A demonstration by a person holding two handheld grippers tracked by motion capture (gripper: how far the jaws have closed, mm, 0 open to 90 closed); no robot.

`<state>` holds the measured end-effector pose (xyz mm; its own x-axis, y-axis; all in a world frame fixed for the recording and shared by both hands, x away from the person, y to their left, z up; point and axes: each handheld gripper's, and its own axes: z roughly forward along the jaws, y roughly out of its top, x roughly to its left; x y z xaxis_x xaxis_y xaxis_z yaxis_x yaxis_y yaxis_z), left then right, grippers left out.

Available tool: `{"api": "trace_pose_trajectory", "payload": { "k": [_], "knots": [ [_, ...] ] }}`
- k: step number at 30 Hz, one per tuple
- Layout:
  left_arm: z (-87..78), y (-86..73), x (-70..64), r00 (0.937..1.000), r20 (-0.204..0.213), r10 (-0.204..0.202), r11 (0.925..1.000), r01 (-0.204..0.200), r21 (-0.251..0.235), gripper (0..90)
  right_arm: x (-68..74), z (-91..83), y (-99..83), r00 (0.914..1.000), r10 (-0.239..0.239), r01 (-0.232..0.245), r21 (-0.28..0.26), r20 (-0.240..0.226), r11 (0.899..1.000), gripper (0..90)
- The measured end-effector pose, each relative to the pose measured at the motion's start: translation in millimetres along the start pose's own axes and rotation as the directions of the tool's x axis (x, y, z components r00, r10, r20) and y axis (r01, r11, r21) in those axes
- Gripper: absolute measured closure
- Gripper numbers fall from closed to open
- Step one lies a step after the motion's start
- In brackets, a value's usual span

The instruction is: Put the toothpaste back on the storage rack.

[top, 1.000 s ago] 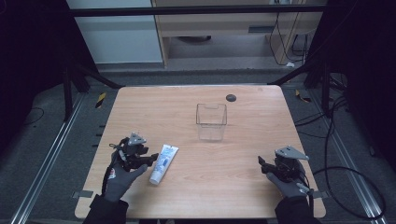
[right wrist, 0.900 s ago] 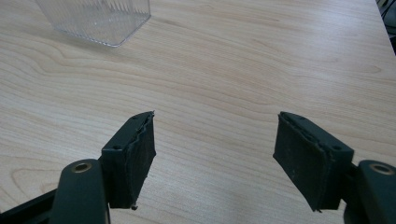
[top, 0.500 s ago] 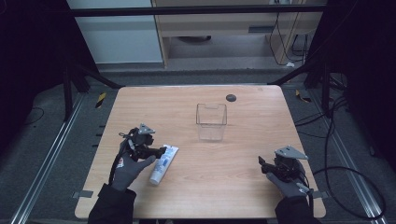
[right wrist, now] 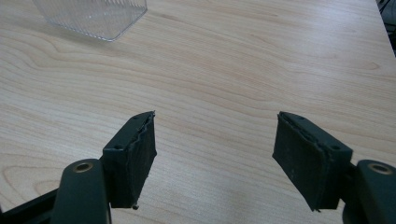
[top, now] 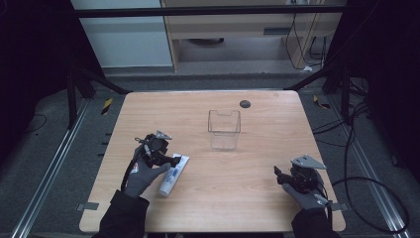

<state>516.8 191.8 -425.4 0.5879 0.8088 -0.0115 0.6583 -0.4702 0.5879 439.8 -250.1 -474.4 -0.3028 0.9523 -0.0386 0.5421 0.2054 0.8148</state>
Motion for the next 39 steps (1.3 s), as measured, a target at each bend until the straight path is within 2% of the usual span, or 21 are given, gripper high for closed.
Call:
{"api": "trace_pose_trajectory", "payload": {
  "k": [11, 39],
  "knots": [
    [20.7, -4.0, -1.4, 0.9998, 0.017, -0.01, 0.9965, 0.008, 0.083, 33.8, 0.4, 0.5, -0.1, 1.0, -0.002, 0.002, 0.006, -0.004, 1.0, 29.3],
    [43.9, -8.7, -0.8, 0.9987, 0.032, -0.04, 0.9848, 0.034, 0.17, 33.8, 1.7, 2.6, -0.5, 0.9998, -0.001, 0.002, 0.023, -0.019, 1.0, 29.2]
  ]
}}
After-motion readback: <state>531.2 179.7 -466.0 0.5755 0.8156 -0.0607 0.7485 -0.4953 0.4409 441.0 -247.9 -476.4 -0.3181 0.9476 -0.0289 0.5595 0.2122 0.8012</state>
